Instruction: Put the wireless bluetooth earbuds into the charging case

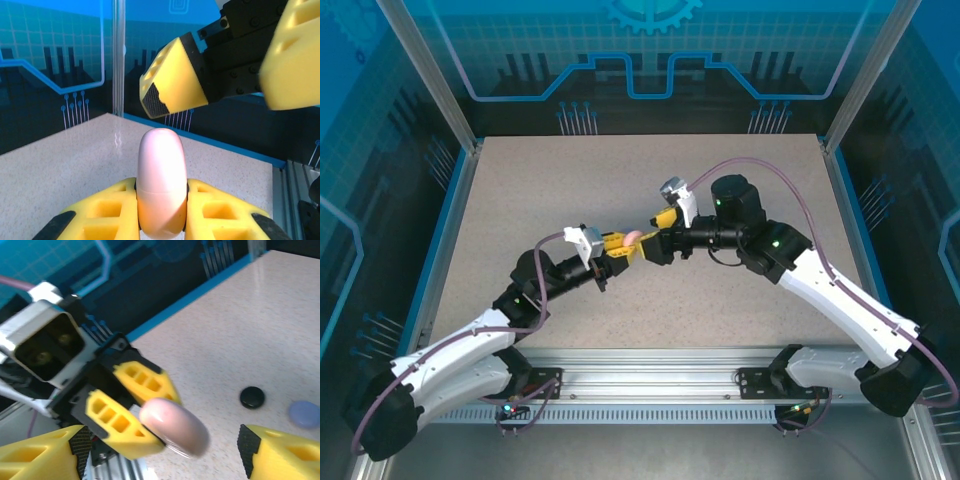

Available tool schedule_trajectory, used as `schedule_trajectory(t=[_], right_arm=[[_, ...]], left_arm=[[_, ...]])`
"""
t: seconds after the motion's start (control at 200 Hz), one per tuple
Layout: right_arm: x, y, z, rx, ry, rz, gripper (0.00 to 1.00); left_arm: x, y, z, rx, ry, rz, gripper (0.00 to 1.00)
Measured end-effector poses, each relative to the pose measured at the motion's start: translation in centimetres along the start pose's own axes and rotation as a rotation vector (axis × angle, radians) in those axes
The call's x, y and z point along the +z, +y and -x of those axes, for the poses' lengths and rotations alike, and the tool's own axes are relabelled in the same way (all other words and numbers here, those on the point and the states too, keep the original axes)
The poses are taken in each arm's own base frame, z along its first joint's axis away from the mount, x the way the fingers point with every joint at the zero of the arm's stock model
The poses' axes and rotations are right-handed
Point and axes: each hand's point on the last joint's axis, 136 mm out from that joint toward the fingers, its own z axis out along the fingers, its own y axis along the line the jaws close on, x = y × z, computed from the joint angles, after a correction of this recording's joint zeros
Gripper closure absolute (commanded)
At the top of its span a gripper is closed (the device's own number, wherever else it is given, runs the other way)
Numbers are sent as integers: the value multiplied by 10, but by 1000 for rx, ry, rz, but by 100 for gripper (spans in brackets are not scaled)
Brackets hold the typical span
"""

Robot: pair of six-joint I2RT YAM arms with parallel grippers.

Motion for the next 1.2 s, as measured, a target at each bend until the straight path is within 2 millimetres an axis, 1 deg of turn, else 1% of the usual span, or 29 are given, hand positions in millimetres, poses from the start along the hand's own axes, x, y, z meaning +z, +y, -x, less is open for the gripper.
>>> schedule_trajectory(t=[0.07, 0.16, 0.26, 0.36, 0.405, 0.475, 0.54, 0.645, 0.775, 0.895, 1.041, 1.126, 1.196], right_arm=[[-7, -16, -3, 17, 4, -88, 11], [-20, -40, -9, 54, 0, -209, 1], [-35, -67, -23, 106, -2, -329, 0], [-48, -92, -41, 177, 6, -425, 0], [-53, -102, -49, 208, 15, -460, 0], [-56, -111, -57, 244, 25, -489, 0], [-57, -114, -62, 264, 32, -501, 0], [-57, -115, -64, 278, 33, -504, 0], [-56, -116, -64, 290, 34, -506, 0], [-54, -118, -67, 300, 42, -507, 0], [-52, -119, -73, 307, 56, -508, 0], [-52, -119, -74, 311, 57, -507, 0], [-52, -119, -74, 311, 57, -507, 0]], left_arm=[[-3, 3, -5, -17, 27, 21, 94], [-9, 8, -12, -52, 65, 64, 94], [-17, 17, -24, -111, 114, 133, 95], [-27, 28, -46, -194, 182, 211, 95], [-32, 34, -60, -247, 221, 247, 95], [-42, 46, -83, -333, 275, 314, 95], [-53, 60, -103, -423, 310, 382, 96], [-72, 82, -135, -587, 362, 497, 95], [-86, 99, -160, -751, 403, 585, 95], [-90, 101, -180, -863, 455, 609, 94], [-92, 96, -210, -982, 564, 601, 93], [-87, 94, -221, -1034, 628, 583, 91], [-80, 94, -225, -1062, 658, 564, 91]])
